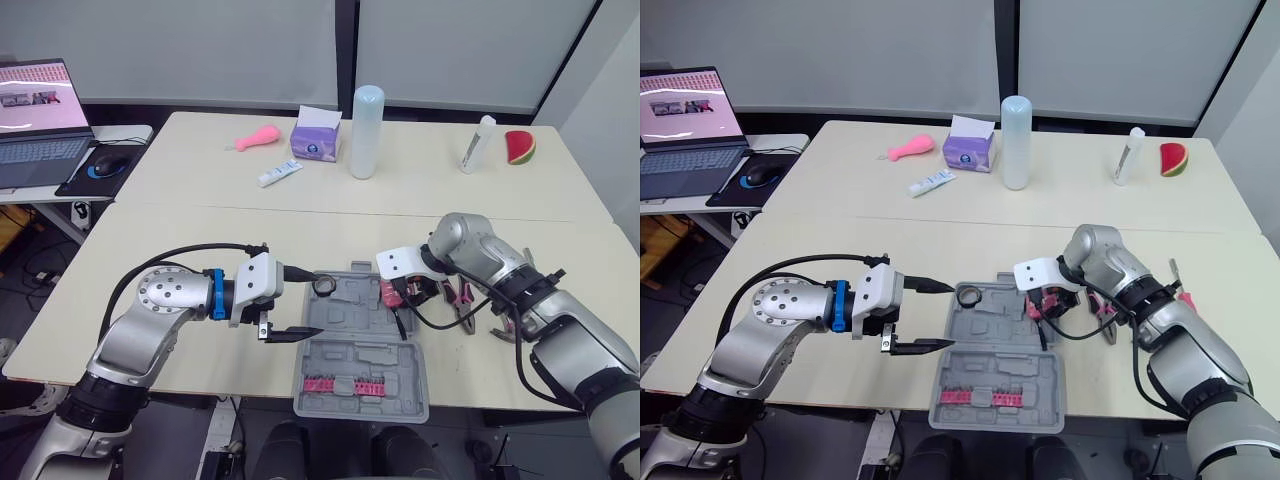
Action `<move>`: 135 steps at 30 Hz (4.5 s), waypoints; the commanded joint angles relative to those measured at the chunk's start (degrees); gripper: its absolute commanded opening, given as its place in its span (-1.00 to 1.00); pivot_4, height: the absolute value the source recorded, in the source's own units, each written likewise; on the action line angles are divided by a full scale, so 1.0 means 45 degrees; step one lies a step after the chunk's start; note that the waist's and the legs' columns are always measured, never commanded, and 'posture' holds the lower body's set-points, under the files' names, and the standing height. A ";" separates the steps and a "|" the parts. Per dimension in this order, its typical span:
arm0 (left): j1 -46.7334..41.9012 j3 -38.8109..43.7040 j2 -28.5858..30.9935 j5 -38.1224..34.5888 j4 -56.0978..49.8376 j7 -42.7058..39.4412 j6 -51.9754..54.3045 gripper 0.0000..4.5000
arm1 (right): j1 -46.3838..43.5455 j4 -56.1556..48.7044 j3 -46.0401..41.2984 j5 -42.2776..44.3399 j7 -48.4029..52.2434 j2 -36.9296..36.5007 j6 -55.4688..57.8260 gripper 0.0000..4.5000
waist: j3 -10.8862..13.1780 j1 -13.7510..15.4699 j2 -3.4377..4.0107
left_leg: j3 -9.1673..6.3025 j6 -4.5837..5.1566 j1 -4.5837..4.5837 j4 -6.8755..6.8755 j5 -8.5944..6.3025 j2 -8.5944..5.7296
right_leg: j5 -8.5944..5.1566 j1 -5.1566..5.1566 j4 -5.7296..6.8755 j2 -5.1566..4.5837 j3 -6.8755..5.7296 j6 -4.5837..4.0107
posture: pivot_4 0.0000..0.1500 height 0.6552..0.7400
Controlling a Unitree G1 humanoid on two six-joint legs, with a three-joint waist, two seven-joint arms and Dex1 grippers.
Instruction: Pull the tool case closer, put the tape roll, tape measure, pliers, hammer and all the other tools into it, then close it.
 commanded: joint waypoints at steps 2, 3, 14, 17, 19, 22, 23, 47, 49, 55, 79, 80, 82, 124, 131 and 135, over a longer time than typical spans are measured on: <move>-0.0010 0.0006 -0.0010 -0.0019 -0.0267 -0.0097 -0.0256 1.00 | -0.0586 -0.0146 -0.0496 -0.0069 0.0056 0.0066 -0.0105 0.39 | 0.0000 0.0000 0.0000 | 0.0004 0.0000 0.0000 0.0000 0.0000 0.0001 | 0.0000 -0.0007 0.0005 0.0000 -0.0001 0.0000 | 1.00 -0.13; -0.0010 -0.0013 -0.0018 -0.0021 -0.0286 -0.0101 -0.0246 1.00 | -0.0624 -0.0130 -0.0506 -0.0081 0.0066 0.0080 -0.0108 0.39 | 0.0000 0.0001 0.0000 | 0.0004 0.0000 -0.0001 0.0000 0.0000 0.0002 | 0.0000 -0.0007 0.0005 0.0000 -0.0001 0.0000 | 1.00 -0.13; -0.0007 0.0008 -0.0089 -0.0193 -0.0423 -0.0127 -0.0063 1.00 | -0.0629 -0.1330 -0.1400 0.0340 0.0276 -0.0328 -0.0029 0.99 | 0.0000 0.0003 0.0001 | 0.0012 -0.0001 -0.0020 0.0001 0.0000 0.0002 | 0.0000 -0.0037 0.0013 -0.0001 0.0000 0.0000 | 1.00 -0.13; -0.0029 0.0124 -0.0119 -0.0332 -0.0427 -0.0067 0.0100 1.00 | -0.0172 -0.2674 -0.2128 0.1094 0.0693 -0.0795 0.0464 0.99 | 0.0000 0.0009 0.0001 | 0.0009 -0.0001 -0.0059 0.0010 0.0001 0.0001 | 0.0000 -0.0069 0.0019 -0.0006 0.0000 0.0000 | 1.00 -0.13; -0.0077 0.0158 -0.0110 -0.0395 -0.0389 -0.0095 0.0133 1.00 | 0.0460 -0.3764 -0.2721 0.1757 0.0898 -0.1200 0.0705 0.99 | 0.0000 0.0013 0.0000 | 0.0000 -0.0001 -0.0064 0.0011 0.0001 0.0000 | 0.0000 -0.0066 0.0017 -0.0013 0.0000 0.0000 | 1.00 -0.13; -0.0156 0.0201 -0.0100 -0.0468 -0.0247 -0.0166 0.0110 1.00 | 0.1581 -0.5105 -0.3459 0.2528 0.0850 -0.1649 0.1149 0.99 | 0.0000 0.0039 -0.0001 | -0.0008 0.0001 -0.0070 0.0009 0.0000 -0.0004 | 0.0000 -0.0059 0.0007 -0.0017 -0.0002 0.0000 | 1.00 -0.13; -0.0183 0.0205 -0.0098 -0.0482 -0.0194 -0.0186 0.0092 1.00 | 0.1834 -0.5352 -0.3608 0.2680 0.0779 -0.1706 0.1252 0.99 | 0.0000 0.0036 0.0000 | -0.0011 0.0001 -0.0070 0.0010 0.0000 -0.0004 | 0.0000 -0.0054 0.0005 -0.0016 -0.0003 0.0000 | 1.00 -0.13; -0.0554 0.0117 -0.0308 -0.0507 -0.0057 -0.0388 0.0138 1.00 | 0.2804 -0.3134 -0.4296 0.3696 -0.1247 -0.0868 -0.0125 -0.63 | 0.0001 0.0007 -0.0001 | 0.0001 0.0002 -0.0070 0.0011 0.0002 0.0002 | 0.0000 -0.0060 0.0008 -0.0006 0.0004 0.0000 | 1.00 -0.13; -0.0595 0.0118 -0.0346 -0.0498 -0.0033 -0.0387 0.0157 1.00 | 0.2940 -0.3106 -0.4415 0.3797 -0.1391 -0.0825 -0.0346 -0.63 | 0.0001 0.0008 -0.0002 | 0.0002 0.0002 -0.0070 0.0011 0.0003 0.0001 | 0.0000 -0.0059 0.0008 -0.0007 0.0005 0.0000 | 1.00 -0.13; -0.0698 0.0091 -0.0403 -0.0485 0.0049 -0.0429 0.0140 1.00 | 0.3161 -0.2600 -0.4411 0.3706 -0.1518 -0.0973 -0.0649 -0.63 | 0.0001 0.0009 -0.0001 | 0.0006 0.0001 -0.0070 0.0011 0.0003 0.0002 | 0.0000 -0.0061 0.0008 -0.0006 0.0004 0.0000 | 1.00 -0.13; -0.0492 0.0160 -0.0401 -0.0360 -0.0017 -0.0194 -0.0071 1.00 | 0.2244 0.0492 -0.3264 0.2678 -0.0949 -0.0464 0.0507 -0.63 | -0.0002 0.0011 -0.0004 | 0.0004 0.0000 -0.0066 0.0018 0.0004 0.0001 | 0.0000 -0.0050 0.0009 -0.0009 0.0004 0.0000 | 1.00 -0.13; -0.0487 0.0171 -0.0386 -0.0359 -0.0011 -0.0185 -0.0079 1.00 | 0.2210 0.0583 -0.3207 0.2597 -0.0970 -0.0435 0.0530 -0.63 | -0.0004 0.0008 -0.0005 | 0.0004 0.0000 -0.0066 0.0018 0.0004 0.0001 | 0.0000 -0.0049 0.0008 -0.0009 0.0004 0.0000 | 1.00 -0.13; -0.0480 0.0202 -0.0348 -0.0338 0.0015 -0.0175 -0.0108 1.00 | 0.2154 0.0759 -0.3072 0.2439 -0.1007 -0.0382 0.0482 -0.63 | -0.0005 0.0008 -0.0006 | 0.0003 0.0000 -0.0065 0.0019 0.0004 0.0001 | 0.0000 -0.0047 0.0008 -0.0009 0.0003 0.0000 | 1.00 -0.13; 0.0758 0.2958 -0.0063 -0.0480 0.2811 0.0858 -0.1509 1.00 | 0.7252 -1.1726 -0.9321 0.4408 -0.6429 -0.0459 0.4061 -0.63 | -0.0007 0.0073 -0.0011 | -0.0011 0.0002 -0.0084 -0.0004 0.0002 -0.0007 | 0.0000 -0.0063 0.0009 -0.0019 -0.0002 0.0001 | 1.00 -0.13; 0.2694 0.4763 -0.0623 -0.0599 0.3835 0.2342 -0.2055 1.00 | 1.2454 -1.5110 -1.2318 0.5088 -0.8252 0.0336 0.3874 -0.63 | -0.0014 0.0045 -0.0009 | -0.0022 0.0018 -0.0085 -0.0019 -0.0005 -0.0004 | 0.0000 -0.0061 0.0008 -0.0013 -0.0007 0.0000 | 1.00 -0.13; 0.3669 0.5229 -0.0817 -0.0429 0.4179 0.2784 -0.2456 1.00 | 1.4874 -1.5408 -1.3764 0.5477 -0.9040 0.1135 0.2859 -0.63 | -0.0014 0.0014 -0.0007 | -0.0015 0.0016 -0.0062 -0.0024 -0.0004 -0.0001 | 0.0000 -0.0045 0.0014 -0.0003 0.0005 0.0000 | 1.00 -0.13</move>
